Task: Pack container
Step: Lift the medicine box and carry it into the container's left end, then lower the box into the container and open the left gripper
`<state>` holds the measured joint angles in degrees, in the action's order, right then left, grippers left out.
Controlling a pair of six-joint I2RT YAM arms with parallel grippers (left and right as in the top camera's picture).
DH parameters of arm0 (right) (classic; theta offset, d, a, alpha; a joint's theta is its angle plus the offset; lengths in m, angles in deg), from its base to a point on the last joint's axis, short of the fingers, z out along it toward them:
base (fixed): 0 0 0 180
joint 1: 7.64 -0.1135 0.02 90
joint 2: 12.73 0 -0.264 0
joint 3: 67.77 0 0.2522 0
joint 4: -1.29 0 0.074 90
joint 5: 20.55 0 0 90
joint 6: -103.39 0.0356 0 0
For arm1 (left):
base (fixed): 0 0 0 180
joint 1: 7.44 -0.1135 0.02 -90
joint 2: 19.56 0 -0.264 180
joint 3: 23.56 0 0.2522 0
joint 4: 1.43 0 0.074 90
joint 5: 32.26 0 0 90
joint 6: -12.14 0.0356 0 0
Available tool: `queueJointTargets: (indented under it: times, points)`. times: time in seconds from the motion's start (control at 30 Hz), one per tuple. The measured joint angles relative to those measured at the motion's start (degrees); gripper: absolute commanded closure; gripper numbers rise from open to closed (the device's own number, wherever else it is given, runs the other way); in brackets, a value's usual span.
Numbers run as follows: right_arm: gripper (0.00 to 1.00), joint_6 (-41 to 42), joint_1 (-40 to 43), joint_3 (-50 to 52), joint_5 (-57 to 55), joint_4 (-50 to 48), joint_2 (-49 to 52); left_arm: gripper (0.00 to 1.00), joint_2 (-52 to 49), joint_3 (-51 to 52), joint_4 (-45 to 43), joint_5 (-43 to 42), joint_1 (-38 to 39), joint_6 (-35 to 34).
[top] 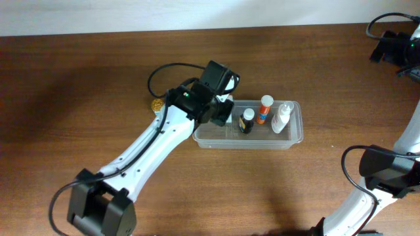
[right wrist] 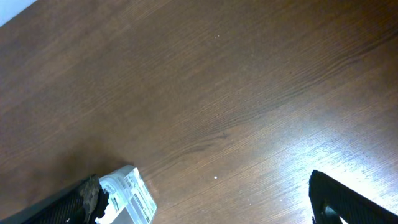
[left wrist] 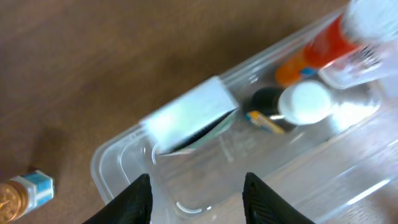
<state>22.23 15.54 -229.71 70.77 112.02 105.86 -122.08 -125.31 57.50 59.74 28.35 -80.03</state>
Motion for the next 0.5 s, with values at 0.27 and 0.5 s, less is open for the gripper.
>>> queueJointTargets:
  times: [0.27, 0.5]
  points:
    - [0.02, 0.0, 0.0, 0.0, 0.0, 0.0, 0.0, 0.41, -2.6, 0.0, 0.6, 0.0, 0.0, 1.1]
    - [0.02, 0.0, 0.0, 0.0, 0.0, 0.0, 0.0, 0.41, -2.6, -0.3, -1.2, 3.1, 0.0, 1.1]
